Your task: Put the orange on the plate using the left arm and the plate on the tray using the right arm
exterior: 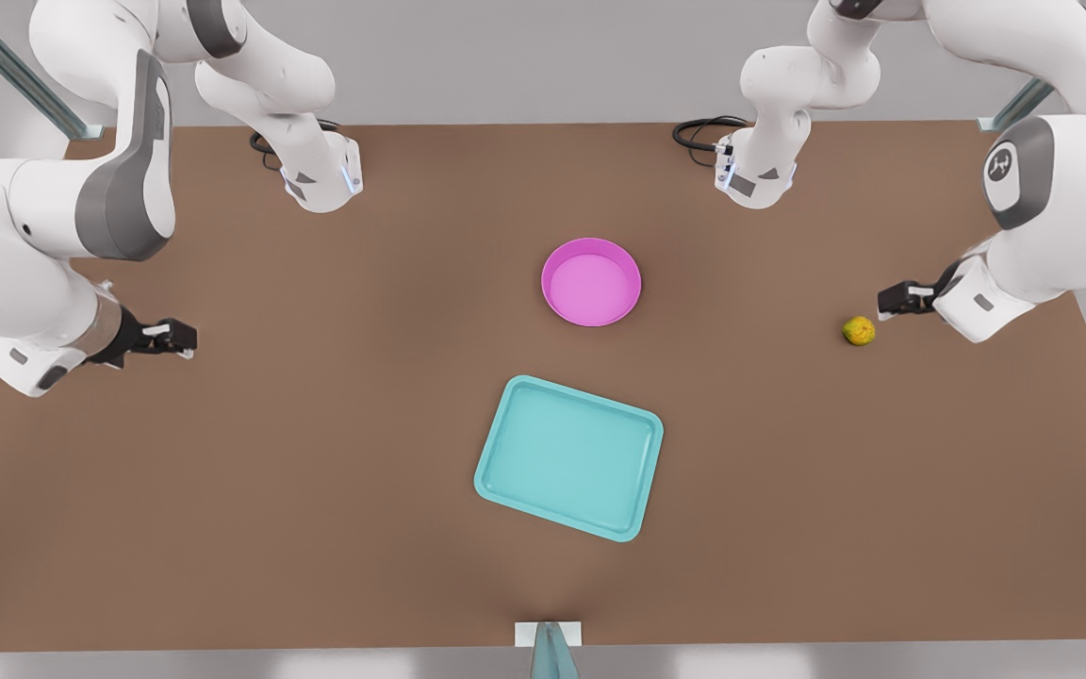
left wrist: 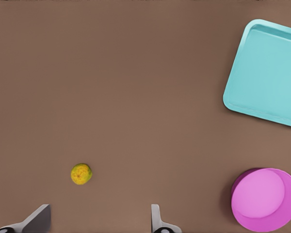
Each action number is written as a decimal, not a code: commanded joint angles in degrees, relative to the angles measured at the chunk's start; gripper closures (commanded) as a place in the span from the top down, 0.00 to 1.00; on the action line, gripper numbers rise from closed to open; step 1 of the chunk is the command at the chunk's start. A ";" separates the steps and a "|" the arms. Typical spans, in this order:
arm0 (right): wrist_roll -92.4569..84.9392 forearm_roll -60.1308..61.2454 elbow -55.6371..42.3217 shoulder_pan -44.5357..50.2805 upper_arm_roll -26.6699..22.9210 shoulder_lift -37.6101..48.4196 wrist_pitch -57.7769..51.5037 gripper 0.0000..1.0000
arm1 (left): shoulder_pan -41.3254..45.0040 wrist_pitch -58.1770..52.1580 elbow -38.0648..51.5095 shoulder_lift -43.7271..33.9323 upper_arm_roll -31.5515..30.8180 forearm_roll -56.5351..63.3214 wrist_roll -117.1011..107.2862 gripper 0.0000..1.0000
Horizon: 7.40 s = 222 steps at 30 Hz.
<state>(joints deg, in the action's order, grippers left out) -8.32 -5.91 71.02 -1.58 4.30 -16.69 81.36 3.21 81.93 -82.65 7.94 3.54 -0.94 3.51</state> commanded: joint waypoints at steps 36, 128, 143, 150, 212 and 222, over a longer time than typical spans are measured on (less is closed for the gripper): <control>-3.10 -0.07 0.44 0.88 -0.09 -3.08 1.34 1.00 | -3.91 54.56 -49.72 12.36 13.69 0.24 34.90 1.00; 8.23 42.82 48.43 22.94 12.74 -5.01 61.99 1.00 | 3.03 -2.65 3.72 -2.23 5.43 -3.98 -8.43 1.00; 4.02 44.49 45.09 34.45 13.45 -12.57 62.25 1.00 | 2.95 -8.45 6.45 -1.96 5.51 -5.91 -8.52 1.00; 4.28 44.84 42.45 38.32 13.45 -16.53 64.27 1.00 | 3.03 -8.98 6.45 -1.17 5.43 -4.33 -8.52 1.00; 7.53 45.64 1.23 20.39 7.65 -38.59 51.35 0.21 | 2.68 -5.03 6.62 1.38 5.69 -4.50 -8.25 1.00; 9.72 46.16 1.14 20.39 8.35 -37.98 50.13 1.00 | 2.77 -5.03 6.62 1.38 5.60 -4.50 -8.34 1.00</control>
<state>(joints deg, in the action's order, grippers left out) -2.28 39.95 72.23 18.76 12.53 -54.56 132.52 5.94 77.00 -75.98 9.44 9.20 -5.48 -4.65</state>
